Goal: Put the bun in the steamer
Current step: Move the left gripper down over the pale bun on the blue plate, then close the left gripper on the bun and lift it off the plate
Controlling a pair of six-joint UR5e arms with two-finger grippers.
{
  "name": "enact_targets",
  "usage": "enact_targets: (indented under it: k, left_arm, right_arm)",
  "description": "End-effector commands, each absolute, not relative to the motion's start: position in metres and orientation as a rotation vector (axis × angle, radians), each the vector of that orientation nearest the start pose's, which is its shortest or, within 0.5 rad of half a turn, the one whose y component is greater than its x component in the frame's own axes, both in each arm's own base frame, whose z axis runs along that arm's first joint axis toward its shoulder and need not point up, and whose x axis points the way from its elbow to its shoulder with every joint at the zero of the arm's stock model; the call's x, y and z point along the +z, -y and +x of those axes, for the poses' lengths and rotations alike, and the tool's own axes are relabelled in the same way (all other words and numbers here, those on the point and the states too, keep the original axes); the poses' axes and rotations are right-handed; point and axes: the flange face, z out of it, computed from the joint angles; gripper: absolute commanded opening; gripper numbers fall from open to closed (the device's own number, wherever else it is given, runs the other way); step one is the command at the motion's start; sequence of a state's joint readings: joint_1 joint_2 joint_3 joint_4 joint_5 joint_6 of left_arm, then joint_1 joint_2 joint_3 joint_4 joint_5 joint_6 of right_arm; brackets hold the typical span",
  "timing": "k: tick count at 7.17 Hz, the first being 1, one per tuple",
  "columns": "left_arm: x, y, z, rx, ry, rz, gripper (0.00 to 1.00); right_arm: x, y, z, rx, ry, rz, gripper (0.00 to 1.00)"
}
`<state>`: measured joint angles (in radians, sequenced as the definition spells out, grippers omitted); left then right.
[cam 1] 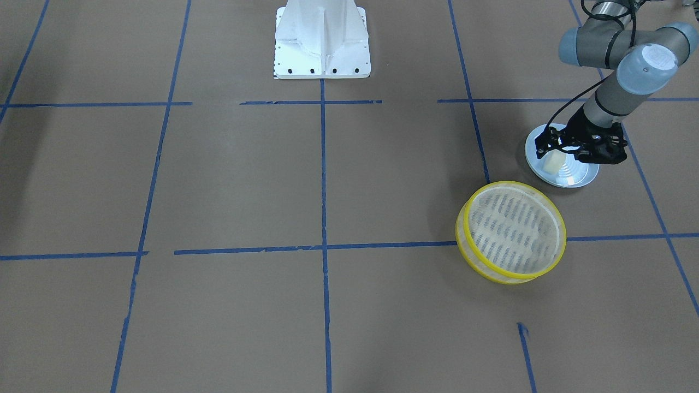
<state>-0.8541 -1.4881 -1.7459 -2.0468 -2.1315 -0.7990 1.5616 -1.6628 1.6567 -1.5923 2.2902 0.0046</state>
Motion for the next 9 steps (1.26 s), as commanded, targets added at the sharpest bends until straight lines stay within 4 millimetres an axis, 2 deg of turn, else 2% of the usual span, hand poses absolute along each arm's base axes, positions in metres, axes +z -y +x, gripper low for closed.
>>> enact_targets:
  k: [1, 3, 4, 6, 7, 9]
  left_arm:
    - [0.5723, 0.4172, 0.2625, 0.091, -0.770, 0.019, 1.00]
    - [0.5746, 0.4168, 0.2643, 0.093, -0.768, 0.014, 0.92]
    - [0.5754, 0.4168, 0.2644, 0.093, -0.767, 0.013, 0.81]
    - [0.5738, 0.4163, 0.2650, 0.095, -0.769, 0.014, 0.48]
    - [0.5730, 0.4163, 0.2650, 0.095, -0.770, 0.015, 0.41]
    - [0.5715, 0.4172, 0.2647, 0.096, -0.772, 0.019, 0.39]
  right_arm:
    - [0.6657, 0.4514, 0.0628, 0.004, 0.719, -0.032, 1.00]
    - [0.6657, 0.4513, 0.0635, 0.006, 0.719, -0.031, 1.00]
    - [0.6657, 0.4513, 0.0635, 0.006, 0.719, -0.031, 1.00]
    - [0.6657, 0.4513, 0.0635, 0.006, 0.719, -0.031, 1.00]
    - [0.6657, 0.4514, 0.0628, 0.004, 0.719, -0.032, 1.00]
    - [0.6657, 0.4513, 0.0635, 0.006, 0.719, -0.031, 1.00]
